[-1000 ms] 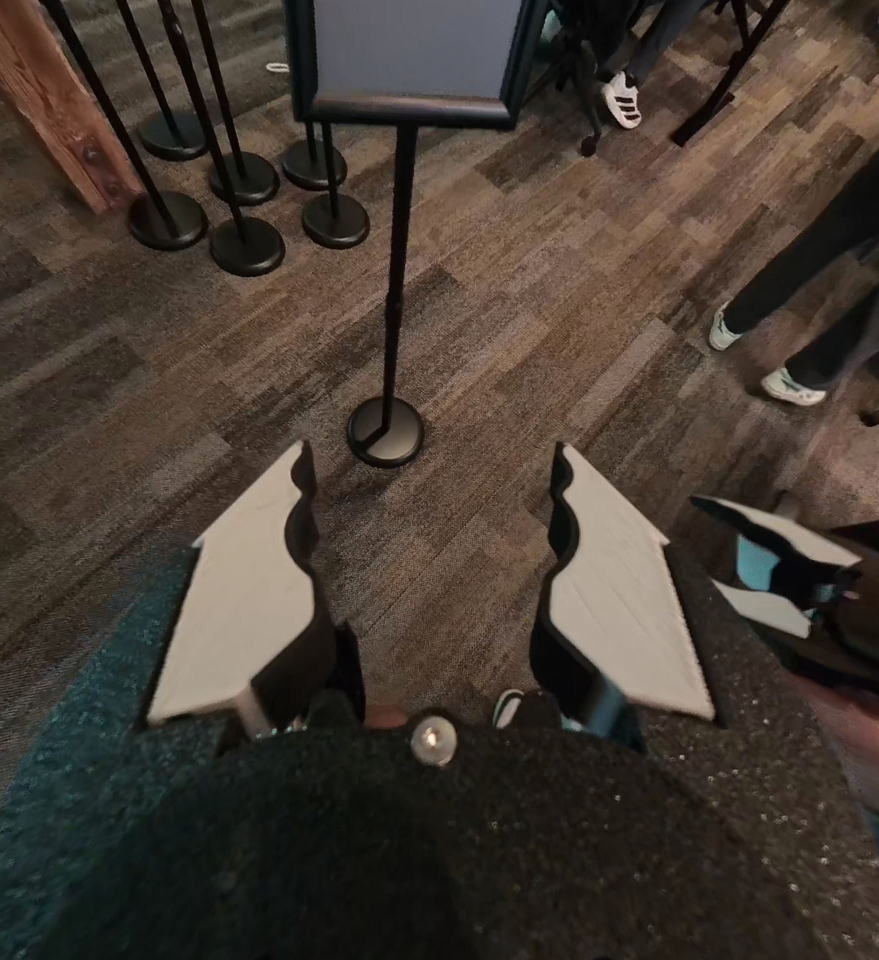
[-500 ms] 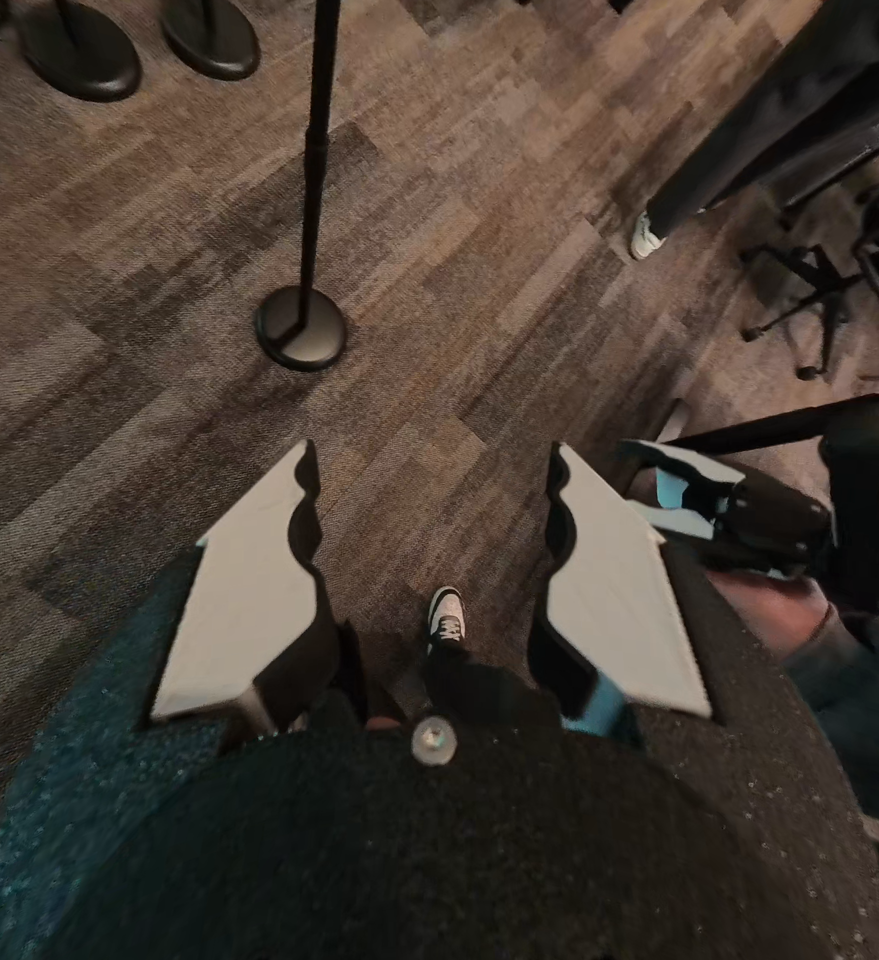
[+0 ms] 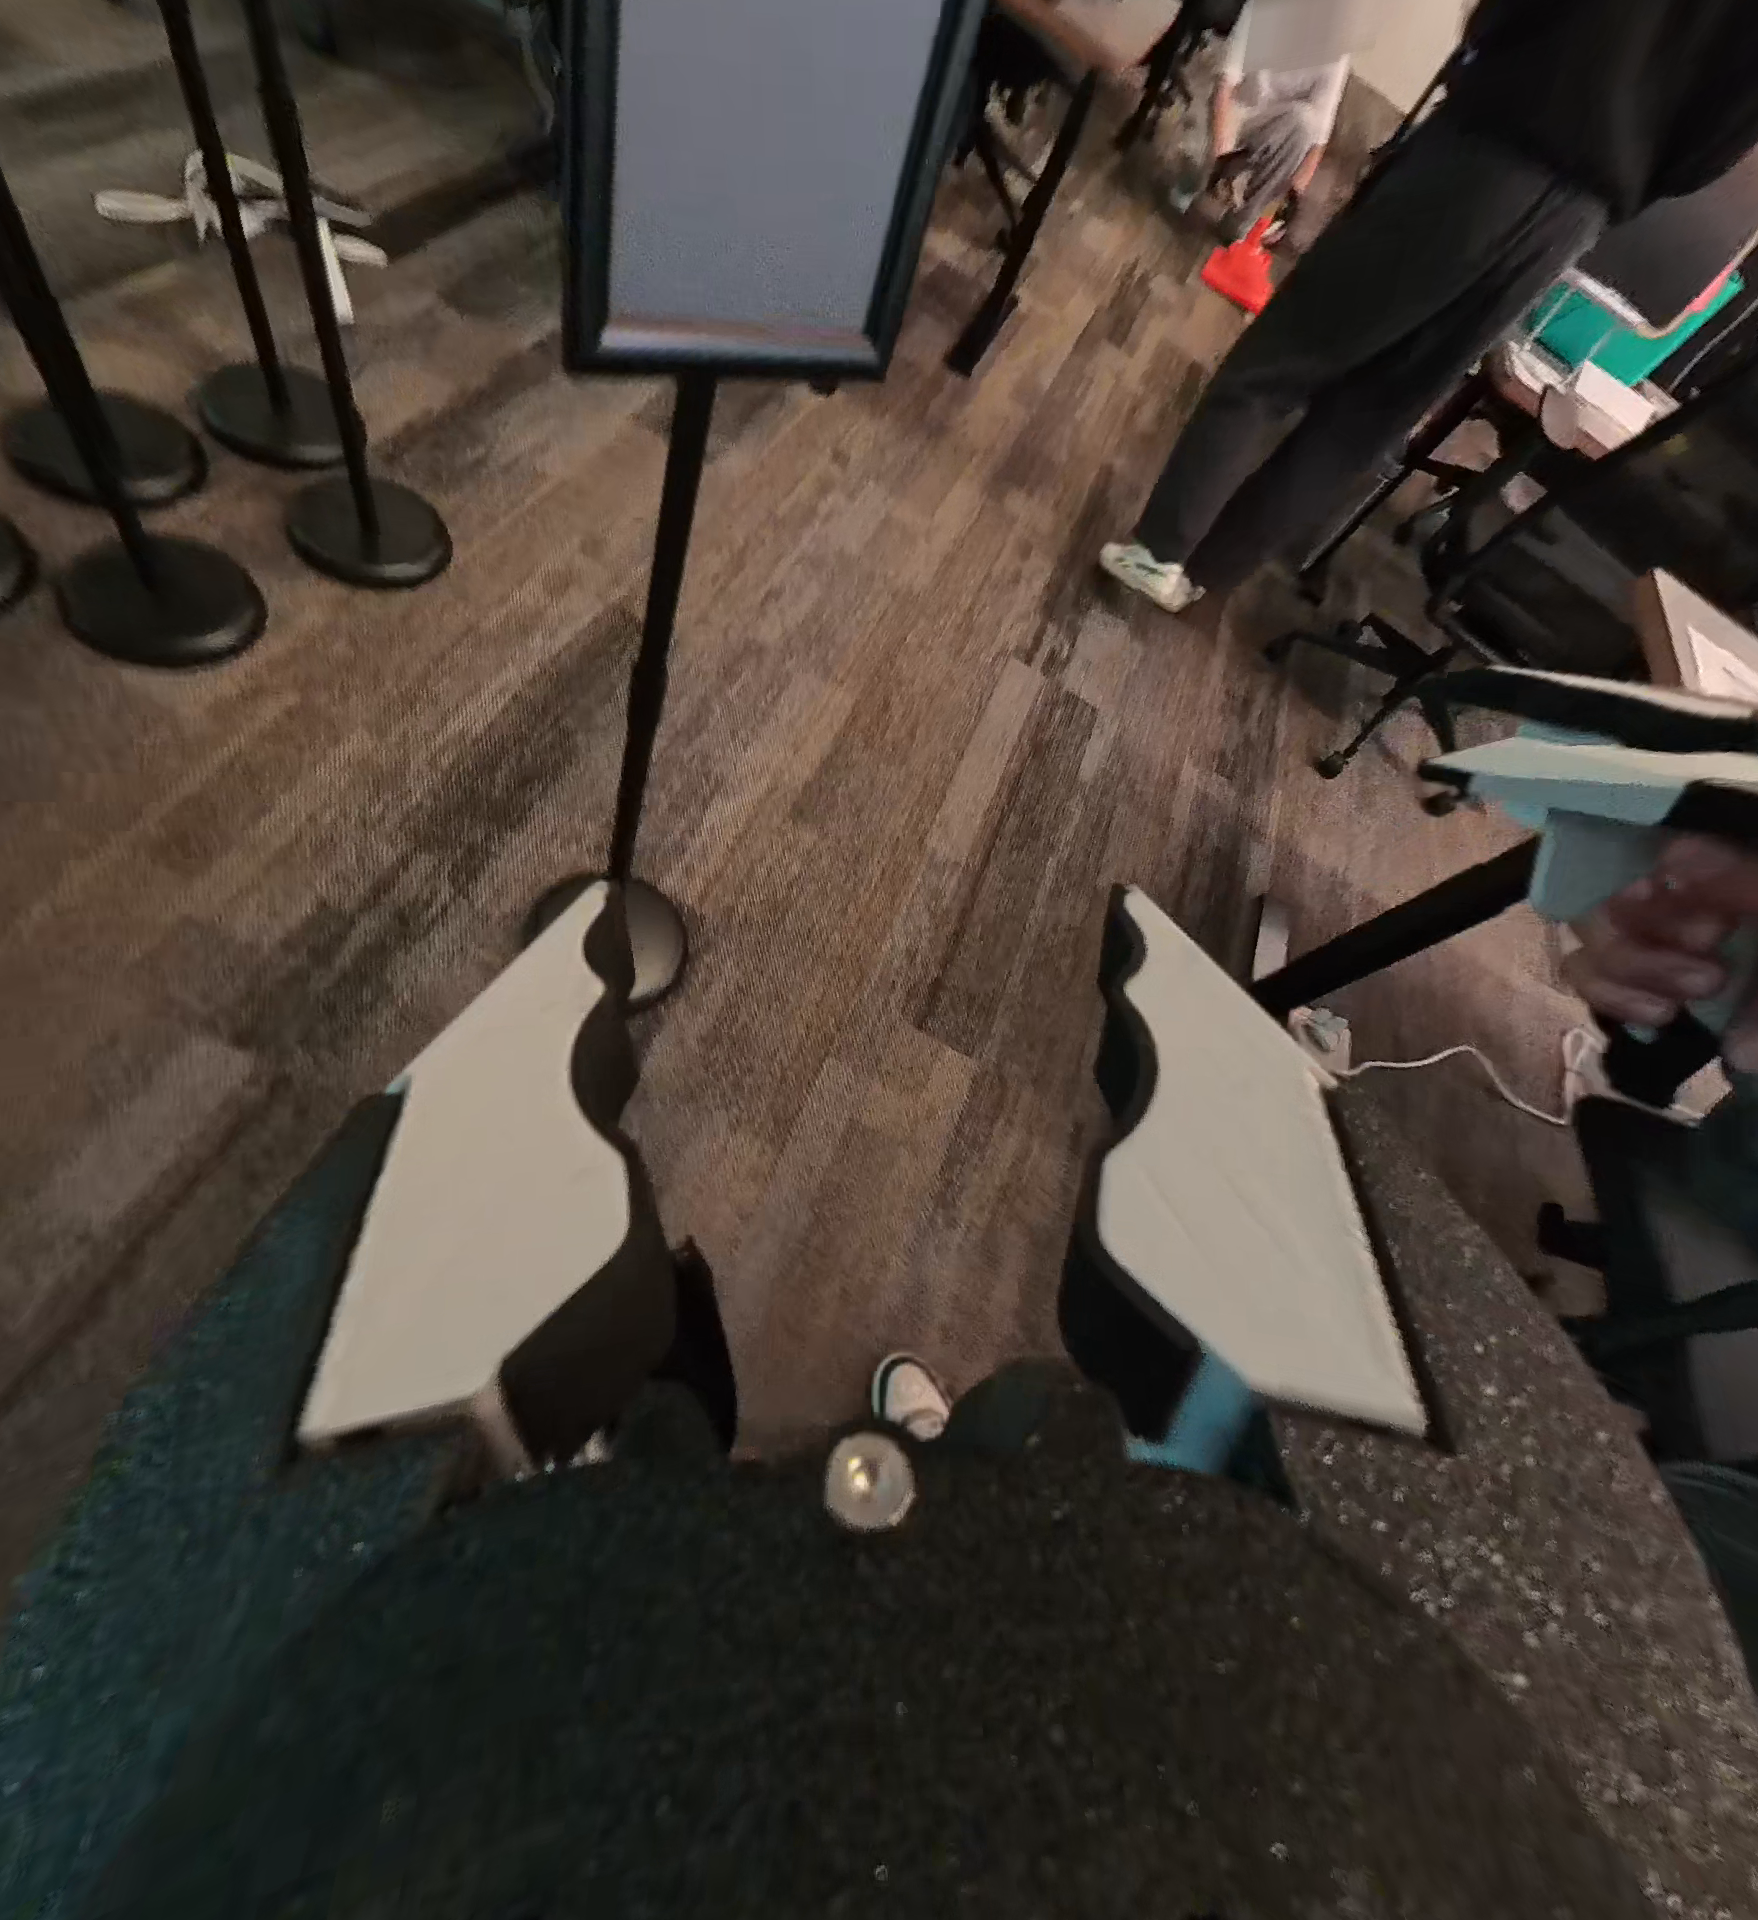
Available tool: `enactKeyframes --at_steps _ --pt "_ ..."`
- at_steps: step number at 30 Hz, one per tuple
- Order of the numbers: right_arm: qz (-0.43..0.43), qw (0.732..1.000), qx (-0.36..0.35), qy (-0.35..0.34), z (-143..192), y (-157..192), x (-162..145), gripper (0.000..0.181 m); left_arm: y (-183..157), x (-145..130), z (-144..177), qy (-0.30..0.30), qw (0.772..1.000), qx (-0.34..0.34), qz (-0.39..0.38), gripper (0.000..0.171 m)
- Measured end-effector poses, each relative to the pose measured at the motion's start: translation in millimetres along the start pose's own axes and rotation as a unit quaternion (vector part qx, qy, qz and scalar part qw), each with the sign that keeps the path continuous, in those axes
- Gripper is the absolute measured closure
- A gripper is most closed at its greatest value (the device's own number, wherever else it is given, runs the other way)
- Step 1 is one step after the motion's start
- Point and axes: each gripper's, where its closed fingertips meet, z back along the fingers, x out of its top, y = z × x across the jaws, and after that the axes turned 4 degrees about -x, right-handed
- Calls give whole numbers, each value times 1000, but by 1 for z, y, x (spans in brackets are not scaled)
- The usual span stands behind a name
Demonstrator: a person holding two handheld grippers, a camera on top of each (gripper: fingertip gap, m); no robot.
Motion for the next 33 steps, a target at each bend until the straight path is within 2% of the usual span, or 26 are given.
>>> enactKeyframes --at_steps 6,11,14,16,18,23,27,33 --pt "8 1000 -13 3 -46 8 31 78 41 57 -41 -35 996 -16 -76 83" --pt "-33 999 -35 -5 -105 -12 48 79 74 85 -89 -5 996 -41 -78 82" --pt "-66 996 -58 -14 -127 -22 59 81 92 90 -111 32 995 -51 -81 81" --pt "-69 994 -79 -30 -136 -26 69 86 107 97 -123 35 992 -48 -110 78" --pt "-83 993 -86 -20 -145 -25 69 83 118 104 -131 40 990 -52 -129 80" --pt "-115 986 -121 -14 -160 -18 64 79 140 109 -147 85 982 -114 -127 78" --pt "-133 980 -146 8 -179 5 52 74 176 98 -160 134 969 -145 -150 76" --pt "-180 962 -207 -6 -208 61 52 73 221 104 -150 165 944 -220 -184 75"
